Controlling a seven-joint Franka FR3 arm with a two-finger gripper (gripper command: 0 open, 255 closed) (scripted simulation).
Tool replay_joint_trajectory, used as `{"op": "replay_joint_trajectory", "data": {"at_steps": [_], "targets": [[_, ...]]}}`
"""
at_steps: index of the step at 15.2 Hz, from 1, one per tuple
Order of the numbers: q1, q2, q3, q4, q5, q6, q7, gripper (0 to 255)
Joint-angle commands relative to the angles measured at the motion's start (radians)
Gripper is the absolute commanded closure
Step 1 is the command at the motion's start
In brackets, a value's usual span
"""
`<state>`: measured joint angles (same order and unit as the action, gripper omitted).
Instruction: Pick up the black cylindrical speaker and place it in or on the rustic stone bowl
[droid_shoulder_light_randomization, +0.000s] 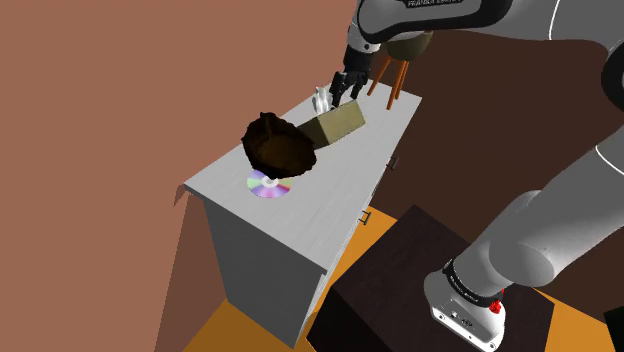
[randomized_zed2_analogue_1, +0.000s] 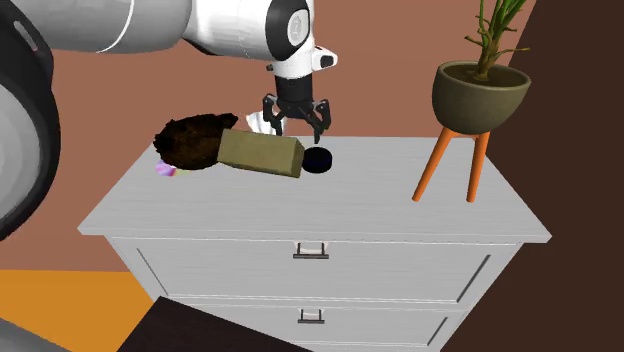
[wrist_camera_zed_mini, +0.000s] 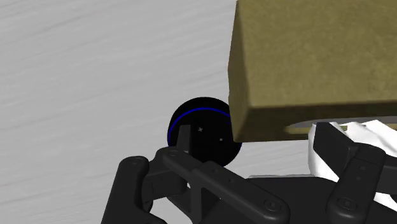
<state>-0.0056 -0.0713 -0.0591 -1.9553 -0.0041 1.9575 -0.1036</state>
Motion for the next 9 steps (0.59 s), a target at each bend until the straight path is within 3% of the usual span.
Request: {"op": "replay_joint_trajectory", "data": {"at_steps": [1, 6, 9], "targets": [[-0.009, 0.103, -0.009, 0.063, -0.015, -0.002, -0.013, 0], [-0.021, 0.290, -0.014, 0.243, 0.016, -0.007, -0.033, 0], [-0.021, 0.299, -0.014, 0.215, 0.017, 0.030, -0.033, 0]]}}
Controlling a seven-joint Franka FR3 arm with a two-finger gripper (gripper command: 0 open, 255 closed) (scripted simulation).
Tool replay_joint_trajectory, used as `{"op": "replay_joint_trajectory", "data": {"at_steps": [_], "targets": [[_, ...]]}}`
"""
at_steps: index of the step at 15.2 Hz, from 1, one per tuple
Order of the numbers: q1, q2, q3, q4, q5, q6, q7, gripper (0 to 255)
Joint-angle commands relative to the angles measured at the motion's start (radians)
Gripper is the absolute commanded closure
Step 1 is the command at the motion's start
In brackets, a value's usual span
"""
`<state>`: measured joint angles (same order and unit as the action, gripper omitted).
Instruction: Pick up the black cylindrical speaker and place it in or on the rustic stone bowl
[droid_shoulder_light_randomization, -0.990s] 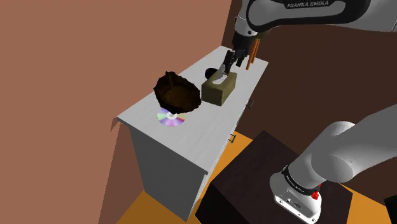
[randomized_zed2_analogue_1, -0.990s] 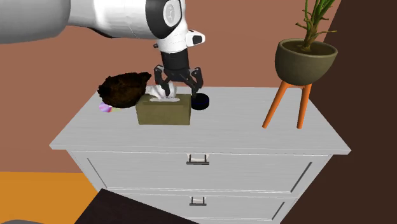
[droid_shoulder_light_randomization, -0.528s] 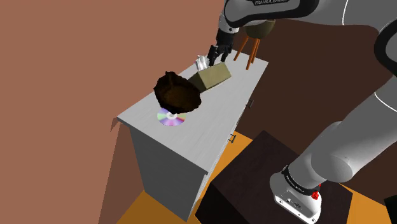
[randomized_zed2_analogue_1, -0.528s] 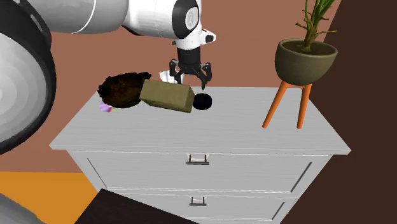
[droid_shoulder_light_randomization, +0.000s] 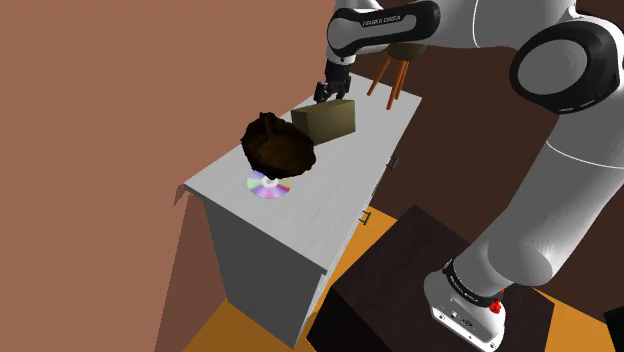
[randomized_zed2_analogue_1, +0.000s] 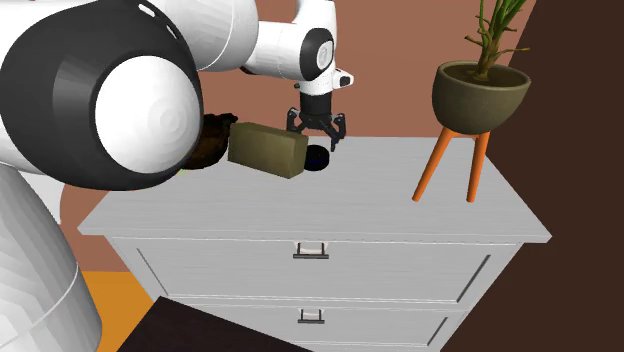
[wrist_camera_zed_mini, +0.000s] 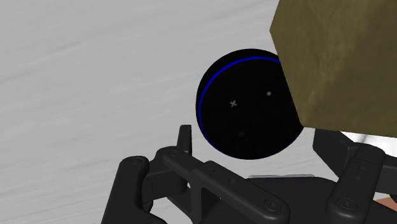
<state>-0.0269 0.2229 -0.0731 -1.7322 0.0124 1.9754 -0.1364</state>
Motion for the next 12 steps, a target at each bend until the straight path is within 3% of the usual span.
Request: {"op": "replay_joint_trajectory", "data": {"at_steps": [1, 5, 12], "targets": [[0.000, 0.008, 0.000, -0.017, 0.001, 0.025, -0.001, 0], [-0.001, 0.023, 0.001, -0.046, 0.002, 0.068, -0.002, 0], [-0.001, 0.023, 0.000, -0.046, 0.002, 0.068, -0.002, 0]]}}
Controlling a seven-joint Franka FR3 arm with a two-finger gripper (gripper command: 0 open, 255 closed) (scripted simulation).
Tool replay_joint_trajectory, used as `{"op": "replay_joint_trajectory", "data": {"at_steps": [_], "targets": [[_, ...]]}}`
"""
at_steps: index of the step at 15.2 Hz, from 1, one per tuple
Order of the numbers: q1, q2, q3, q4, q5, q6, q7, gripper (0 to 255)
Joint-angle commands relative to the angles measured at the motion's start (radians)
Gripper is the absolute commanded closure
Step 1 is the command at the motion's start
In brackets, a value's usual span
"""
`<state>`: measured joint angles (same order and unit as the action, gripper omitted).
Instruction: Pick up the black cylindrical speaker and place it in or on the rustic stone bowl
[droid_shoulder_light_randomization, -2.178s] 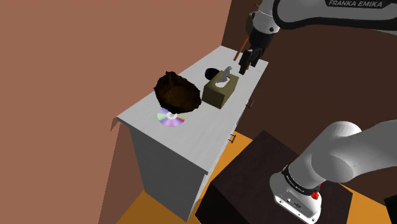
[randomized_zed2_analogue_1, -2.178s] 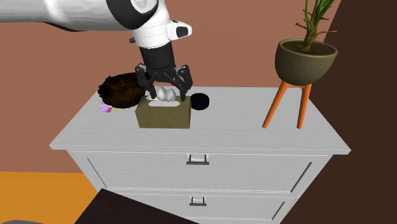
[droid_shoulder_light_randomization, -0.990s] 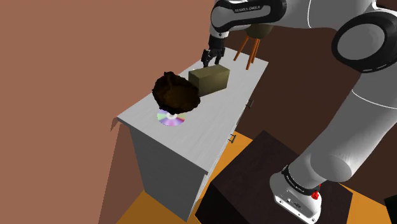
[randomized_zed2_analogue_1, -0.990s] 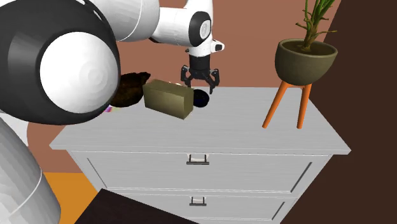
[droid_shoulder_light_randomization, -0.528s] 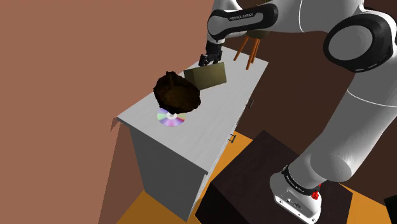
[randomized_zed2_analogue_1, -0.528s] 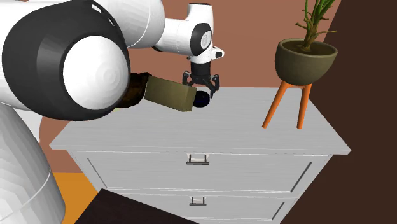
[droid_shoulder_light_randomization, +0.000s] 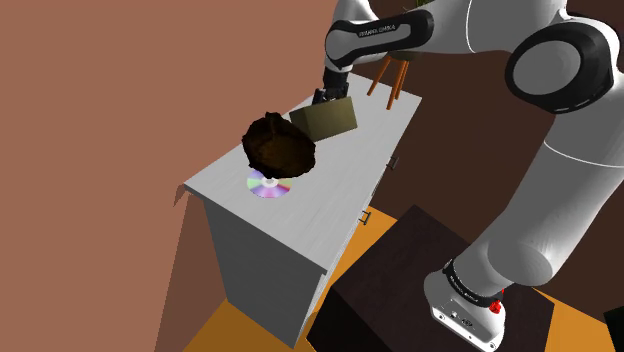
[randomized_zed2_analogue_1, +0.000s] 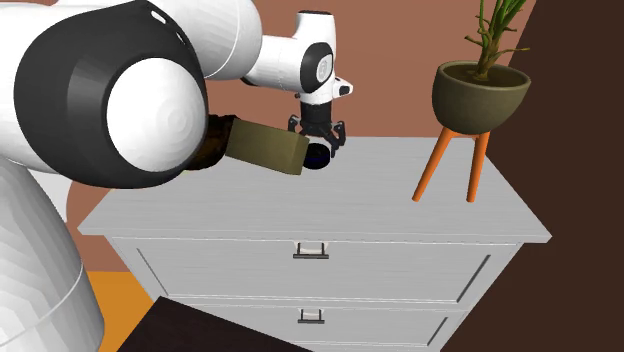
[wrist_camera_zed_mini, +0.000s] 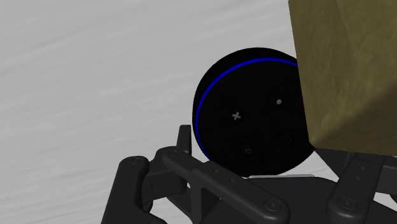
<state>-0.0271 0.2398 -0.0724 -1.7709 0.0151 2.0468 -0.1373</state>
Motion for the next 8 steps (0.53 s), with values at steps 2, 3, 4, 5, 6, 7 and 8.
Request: {"op": "replay_joint_trajectory", "data": {"at_steps": [2, 3, 4, 5, 6, 7, 8], "targets": [[0.000, 0.005, 0.000, -0.013, -0.001, 0.002, 0.000, 255], [-0.001, 0.005, -0.001, -0.017, 0.000, 0.006, -0.002, 255], [-0.001, 0.010, 0.000, -0.011, 0.000, 0.005, -0.001, 255], [-0.002, 0.014, -0.001, -0.005, 0.000, 0.003, -0.003, 255], [-0.003, 0.013, -0.002, -0.008, 0.001, 0.005, -0.005, 255], [-0.004, 0.012, -0.002, -0.006, 0.001, 0.002, -0.007, 255], [-0.003, 0.013, -0.002, -0.003, 0.001, 0.001, -0.006, 255]]}}
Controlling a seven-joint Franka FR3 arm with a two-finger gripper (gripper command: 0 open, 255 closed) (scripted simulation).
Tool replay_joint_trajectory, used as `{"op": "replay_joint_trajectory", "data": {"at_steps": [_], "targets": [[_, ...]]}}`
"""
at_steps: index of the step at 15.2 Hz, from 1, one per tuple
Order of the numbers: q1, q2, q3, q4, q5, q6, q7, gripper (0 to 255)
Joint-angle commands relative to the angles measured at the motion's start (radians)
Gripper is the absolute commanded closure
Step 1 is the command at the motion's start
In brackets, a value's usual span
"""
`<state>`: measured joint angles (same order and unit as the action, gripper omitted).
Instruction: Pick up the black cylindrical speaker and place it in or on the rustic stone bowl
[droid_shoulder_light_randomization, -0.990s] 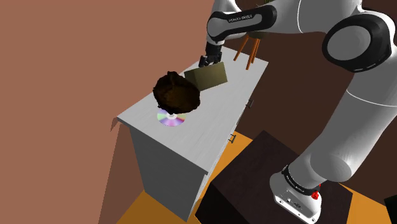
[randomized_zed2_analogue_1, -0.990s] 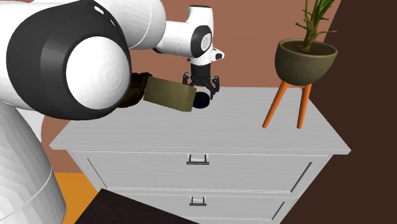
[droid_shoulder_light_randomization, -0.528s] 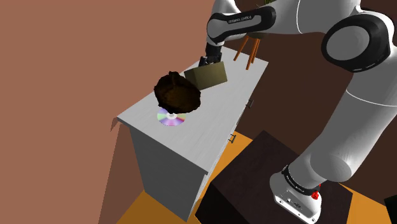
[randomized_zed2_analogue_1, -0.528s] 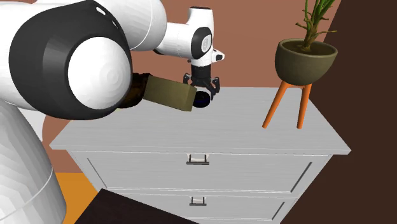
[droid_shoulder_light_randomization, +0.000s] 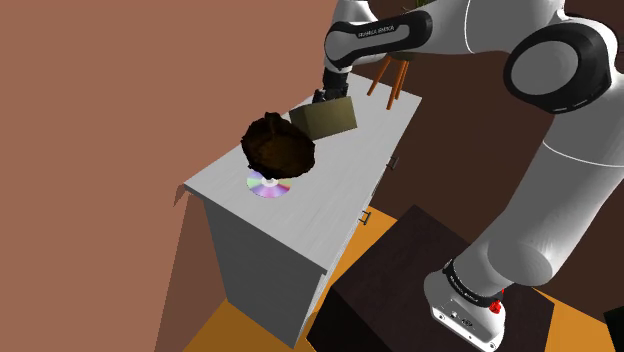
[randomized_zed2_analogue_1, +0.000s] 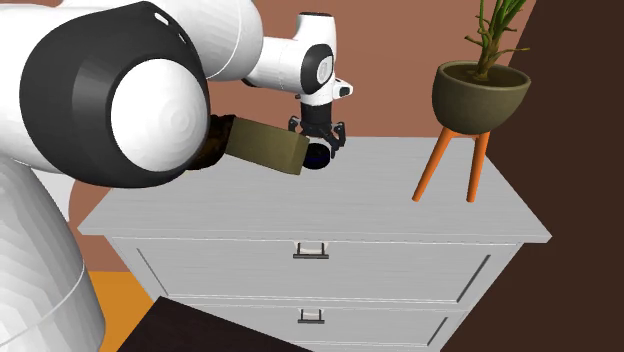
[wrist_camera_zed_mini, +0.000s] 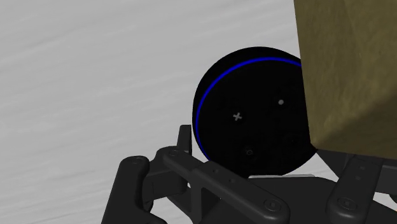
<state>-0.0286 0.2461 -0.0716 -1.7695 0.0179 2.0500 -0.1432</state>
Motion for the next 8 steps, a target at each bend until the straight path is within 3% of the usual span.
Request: {"op": "replay_joint_trajectory", "data": {"at_steps": [1, 8], "targets": [[-0.003, 0.007, -0.003, -0.005, -0.002, -0.002, -0.001, 255], [0.001, -0.021, -0.001, 0.045, -0.005, -0.081, 0.006, 255]]}}
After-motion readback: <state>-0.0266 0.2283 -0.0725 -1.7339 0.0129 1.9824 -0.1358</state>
